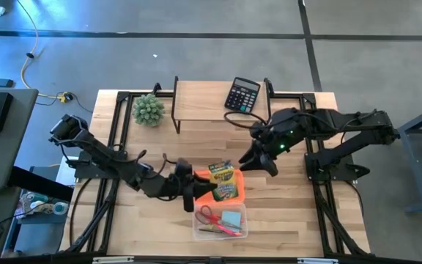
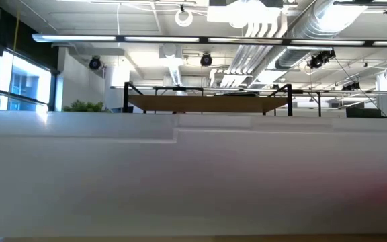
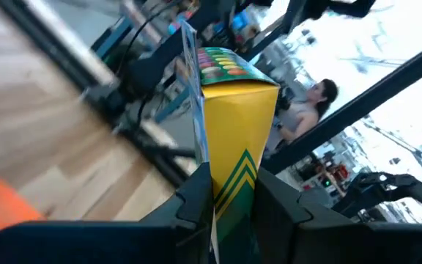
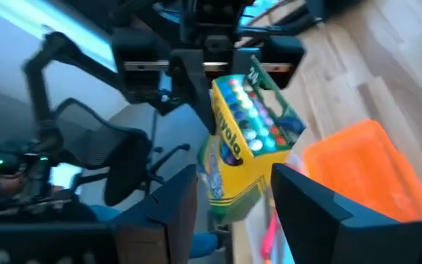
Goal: Pack school essentials
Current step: Put the crayon box into the orange supply box
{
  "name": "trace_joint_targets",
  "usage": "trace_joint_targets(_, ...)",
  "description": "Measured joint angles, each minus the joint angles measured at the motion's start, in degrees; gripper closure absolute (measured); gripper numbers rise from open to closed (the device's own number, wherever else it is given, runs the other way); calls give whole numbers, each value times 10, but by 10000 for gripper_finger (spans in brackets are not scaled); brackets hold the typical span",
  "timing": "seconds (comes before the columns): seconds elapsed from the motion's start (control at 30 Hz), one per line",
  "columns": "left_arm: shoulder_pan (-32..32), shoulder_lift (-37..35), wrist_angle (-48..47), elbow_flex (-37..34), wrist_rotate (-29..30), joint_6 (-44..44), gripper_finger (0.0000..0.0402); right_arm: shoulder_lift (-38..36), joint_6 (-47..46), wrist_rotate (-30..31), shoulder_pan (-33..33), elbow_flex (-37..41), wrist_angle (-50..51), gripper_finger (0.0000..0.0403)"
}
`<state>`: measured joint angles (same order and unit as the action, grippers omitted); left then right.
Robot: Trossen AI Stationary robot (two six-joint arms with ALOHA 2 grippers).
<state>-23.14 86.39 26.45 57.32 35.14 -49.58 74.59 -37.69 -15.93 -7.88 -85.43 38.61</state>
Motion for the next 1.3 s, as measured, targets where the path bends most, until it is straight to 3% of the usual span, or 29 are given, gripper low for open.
trace_joint_targets(0.2,9,0,43,0,-26,55,333,0,-26,-12,0,0,-61,237)
trace_joint_targets(0.63,18,0,48,0,-69,99,336,-1,23,-15,8,0,-217,237)
trace_joint_targets(0.77,18,0,48,0,-70,113,336,-1,-21,-7,26,0,-234,237)
trace_joint_targets(0.93,18,0,48,0,-70,123,336,-1,-44,-50,50,0,-249,237)
trace_joint_targets(1.17,26,0,48,0,-70,124,335,-1,-21,-36,50,0,-243,236)
trace_joint_targets(1.3,34,0,48,0,-77,123,336,-1,-16,-61,62,0,-233,218)
